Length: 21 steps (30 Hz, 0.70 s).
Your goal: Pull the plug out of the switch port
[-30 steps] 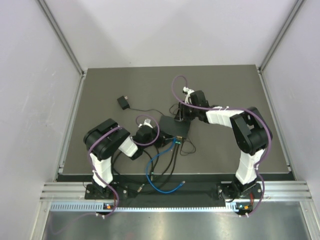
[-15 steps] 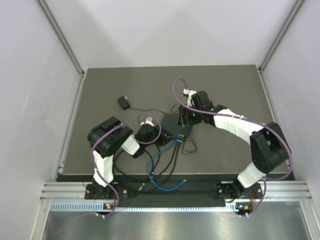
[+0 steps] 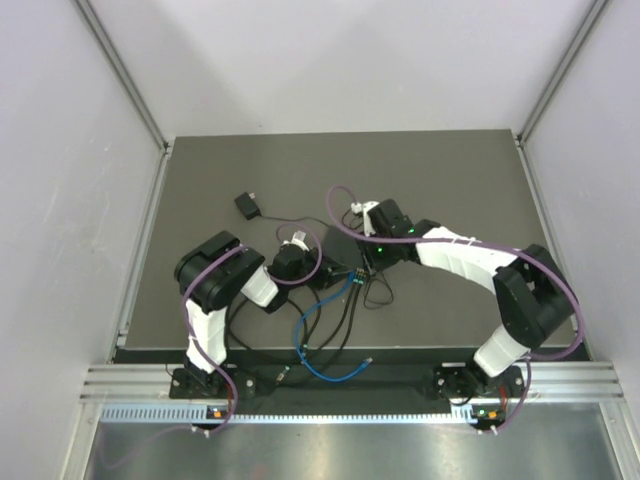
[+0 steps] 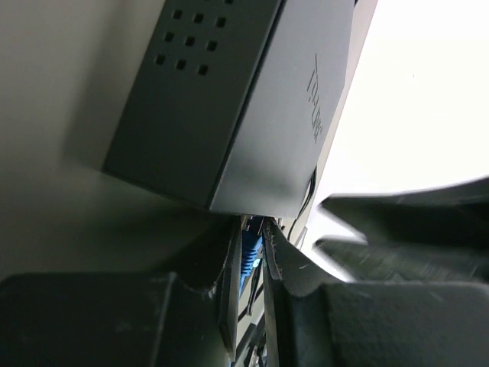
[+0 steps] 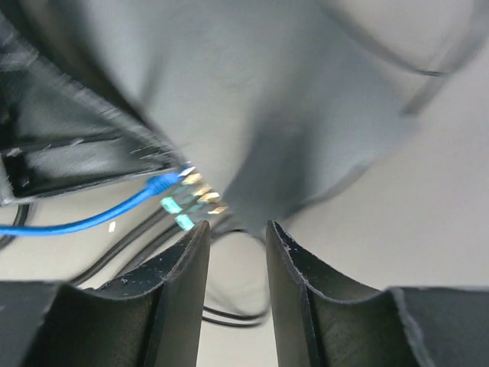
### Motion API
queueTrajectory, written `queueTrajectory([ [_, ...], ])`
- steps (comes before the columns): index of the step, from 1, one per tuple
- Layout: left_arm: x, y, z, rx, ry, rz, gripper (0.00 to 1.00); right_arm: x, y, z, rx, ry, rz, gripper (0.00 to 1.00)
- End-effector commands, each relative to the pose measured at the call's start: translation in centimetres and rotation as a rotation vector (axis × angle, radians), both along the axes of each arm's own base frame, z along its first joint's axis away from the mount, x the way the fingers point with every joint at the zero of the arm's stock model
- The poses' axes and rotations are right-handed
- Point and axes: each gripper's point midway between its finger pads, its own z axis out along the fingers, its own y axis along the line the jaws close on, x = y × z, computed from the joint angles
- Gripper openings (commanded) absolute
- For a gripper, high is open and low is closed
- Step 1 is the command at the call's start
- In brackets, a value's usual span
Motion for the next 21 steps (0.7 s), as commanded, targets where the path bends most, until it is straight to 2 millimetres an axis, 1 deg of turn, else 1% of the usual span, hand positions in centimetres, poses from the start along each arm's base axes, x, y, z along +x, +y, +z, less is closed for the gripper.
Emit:
queueTrajectory([
  [1, -0.5, 3.0, -6.0, 0.184, 0.121, 0.053, 0.00, -0.4, 1.9, -0.6, -0.074, -0.068, 0.076, 0.36],
  [3, -0.6, 3.2, -6.4, 0.193, 0.136, 0.056, 0.00, -0.2, 2.5, -0.7, -0.081, -0.080, 0.049, 0.35],
  [5, -0.7, 3.3, -6.5, 0.193, 0.144, 0.053, 0.00, 0.0, 2.5, -0.6, -0.073, -0.088, 0.020, 0.31],
  [8, -0.7, 3.4, -6.4, 0.198, 0.147, 0.055, 0.00, 0.2, 2.4, -1.1, -0.075, -0.085, -0.011, 0.29],
  [11, -0.6, 3.3, -6.1, 0.199, 0.140, 0.056, 0.00, 0.3, 2.4, -2.0, -0.074, -0.072, -0.042, 0.28],
  [13, -0.6, 3.4, -6.1, 0.203, 0.142, 0.056, 0.00, 0.1, 2.6, -2.8, -0.069, -0.043, -0.074, 0.24],
  [14, -0.6, 3.4, -6.0, 0.203, 0.140, 0.056, 0.00, 0.2, 2.6, -3.1, -0.066, -0.035, -0.090, 0.20],
  [15, -0.6, 3.4, -6.0, 0.202, 0.141, 0.058, 0.00, 0.1, 2.6, -3.6, -0.069, -0.019, -0.118, 0.19],
  [19, -0.8, 3.5, -5.8, 0.197, 0.145, 0.057, 0.00, 0.5, 1.7, -4.3, -0.103, -0.001, -0.226, 0.18],
  [21, -0.9, 3.6, -5.7, 0.194, 0.142, 0.061, 0.00, 0.2, 2.1, -4.9, -0.054, 0.037, -0.272, 0.18],
])
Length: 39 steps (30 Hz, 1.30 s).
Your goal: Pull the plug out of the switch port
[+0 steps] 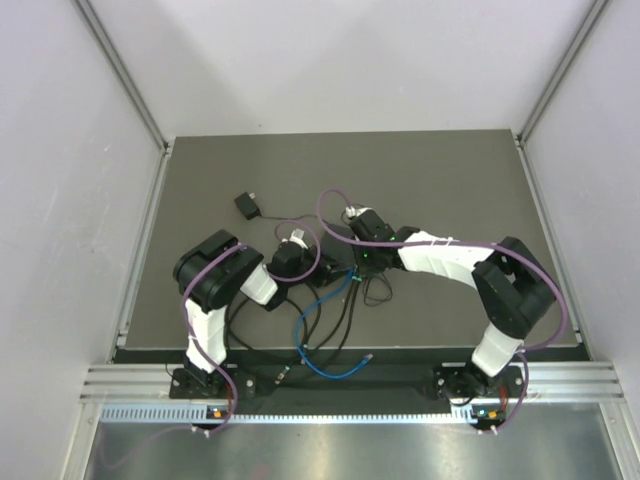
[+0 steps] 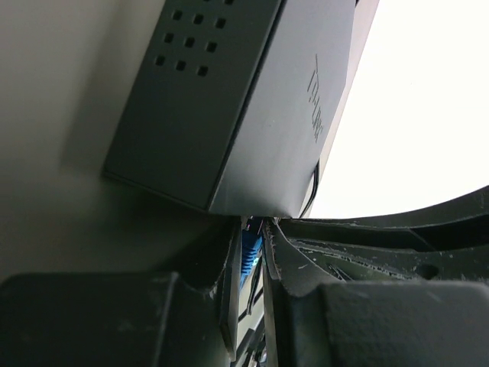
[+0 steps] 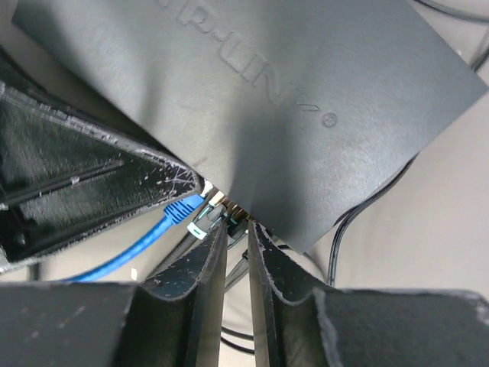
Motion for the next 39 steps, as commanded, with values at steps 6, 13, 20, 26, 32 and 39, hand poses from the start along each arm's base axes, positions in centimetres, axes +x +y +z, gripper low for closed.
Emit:
queueTrajectory([
  [6, -2.0, 3.6, -6.2, 0.203, 0.139, 0.055, 0.00, -0.6, 2.0, -4.7, 0.088, 0.150, -0.218, 0.15],
  [13, -2.7, 3.6, -6.7, 0.175, 0.151, 0.043, 0.00, 0.1, 1.7, -4.6, 0.117, 0.126, -0.340, 0.16],
  [20, -3.6, 3.8, -6.6, 0.174, 0.157, 0.024, 0.00, 0.9, 0.9, -4.0, 0.129, 0.118, -0.356, 0.16],
  [26, -3.8, 3.5, -6.5, 0.173, 0.127, -0.027, 0.00, 1.3, 0.7, -3.7, 0.101, 0.119, -0.305, 0.16],
  [32, -4.8, 2.5, -6.6, 0.148, 0.086, -0.134, 0.00, 1.5, 1.0, -3.3, 0.122, 0.119, -0.299, 0.16],
  [39, -5.9, 3.4, -7.2, 0.150, 0.131, -0.118, 0.00, 1.7, 1.2, -2.9, 0.125, 0.111, -0.295, 0.16],
])
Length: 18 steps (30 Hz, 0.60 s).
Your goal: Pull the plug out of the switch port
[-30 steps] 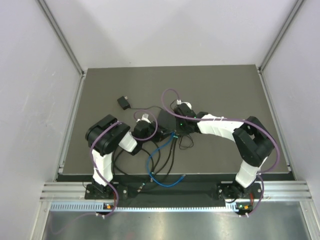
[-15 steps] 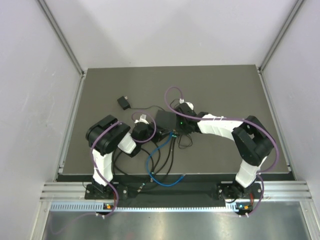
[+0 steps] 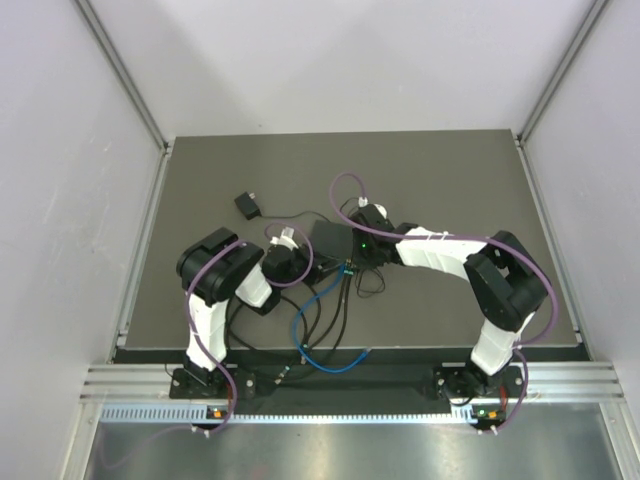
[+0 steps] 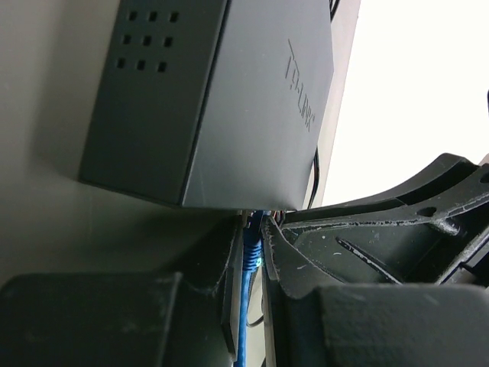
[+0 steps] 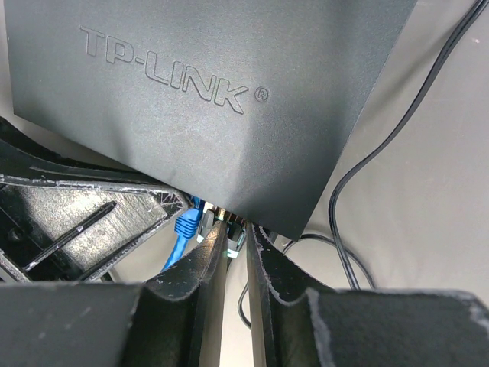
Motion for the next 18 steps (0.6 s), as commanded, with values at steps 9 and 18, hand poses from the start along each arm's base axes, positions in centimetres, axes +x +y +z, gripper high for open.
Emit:
queueTrajectory([
  [9, -6.5, 1.2, -5.6, 0.084, 0.247, -0.148, 0.00, -0.1, -0.9, -2.7, -0.065, 0.043, 0.009, 0.16],
  [18, -6.9, 3.8, -5.2, 0.159, 0.241, -0.087, 0.00, 0.0, -0.8, -2.5, -0.066, 0.036, 0.022, 0.16],
])
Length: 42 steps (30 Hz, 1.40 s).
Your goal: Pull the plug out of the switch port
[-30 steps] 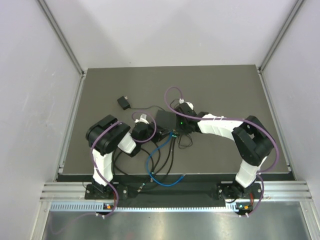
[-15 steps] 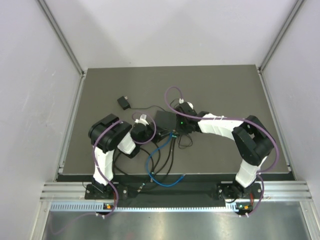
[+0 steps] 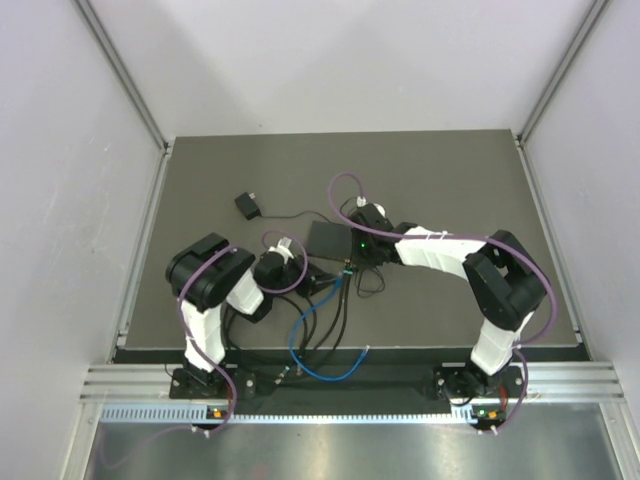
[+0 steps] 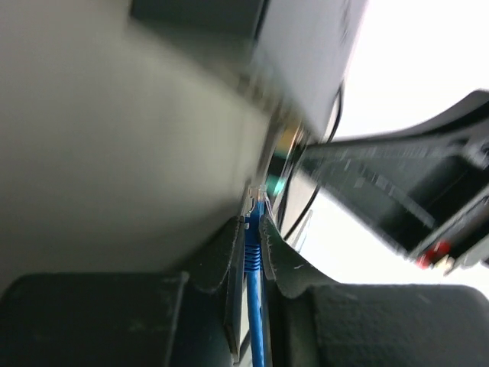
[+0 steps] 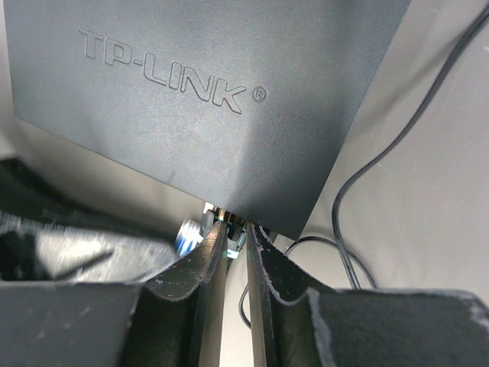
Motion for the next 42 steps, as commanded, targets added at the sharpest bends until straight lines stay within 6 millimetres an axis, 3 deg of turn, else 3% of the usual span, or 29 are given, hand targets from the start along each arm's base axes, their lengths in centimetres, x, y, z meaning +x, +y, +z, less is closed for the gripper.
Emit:
queueTrajectory([
  [1, -4.0, 3.9, -5.5, 0.248, 0.161, 0.008, 0.00, -0.1, -1.1, -2.5, -0.067, 0.036, 0.004, 0.16],
  [2, -3.5, 4.0, -4.2, 0.280, 0.087, -0.008, 0.00, -0.1, -1.1, -2.7, -0.070, 0.038, 0.008, 0.17],
  [4, -3.7, 6.1, -5.0, 0.427, 0.089, 0.015, 0.00, -0.2, -1.2, -2.8, -0.076, 0.037, 0.023, 0.17],
  [5, -3.1, 6.5, -3.1, 0.448, 0.042, 0.039, 0.00, -0.1, -1.1, -2.8, -0.078, 0.033, 0.026, 0.17],
  [7, -1.5, 7.7, -1.3, 0.519, 0.004, 0.097, 0.00, 0.0, -1.4, -2.8, -0.090, 0.028, 0.031, 0.18],
  [8, -2.0, 9.6, -1.4, 0.609, 0.035, 0.118, 0.00, 0.1, -1.4, -2.6, -0.090, 0.023, 0.031, 0.18],
  [15, 0.1, 16.4, 1.7, 0.644, 0.074, 0.286, 0.00, 0.7, -2.1, -2.5, -0.102, 0.007, 0.043, 0.18],
  [21, 4.1, 20.7, 7.6, 0.693, -0.019, 0.428, 0.00, 0.8, -1.7, -2.4, -0.089, 0.008, 0.069, 0.19],
  [22, 4.9, 21.9, 7.5, 0.710, 0.003, 0.439, 0.00, 0.7, -1.7, -2.4, -0.087, 0.009, 0.070, 0.20],
  [28, 10.0, 23.0, 11.6, 0.687, -0.071, 0.467, 0.00, 0.9, -1.7, -2.1, -0.066, -0.002, 0.081, 0.20],
  [34, 14.3, 21.5, 14.0, 0.627, -0.102, 0.388, 0.00, 0.9, -1.8, -2.0, -0.054, -0.004, 0.086, 0.20],
  [38, 16.2, 24.6, 13.8, 0.708, -0.094, 0.486, 0.00, 0.8, -1.9, -1.9, -0.050, -0.007, 0.087, 0.20],
  [39, 17.2, 26.8, 13.6, 0.731, -0.090, 0.545, 0.00, 0.8, -1.9, -1.9, -0.050, -0.005, 0.087, 0.20],
  [42, 19.0, 29.8, 13.7, 0.772, -0.073, 0.618, 0.00, 0.8, -1.9, -2.0, -0.046, -0.004, 0.086, 0.21],
])
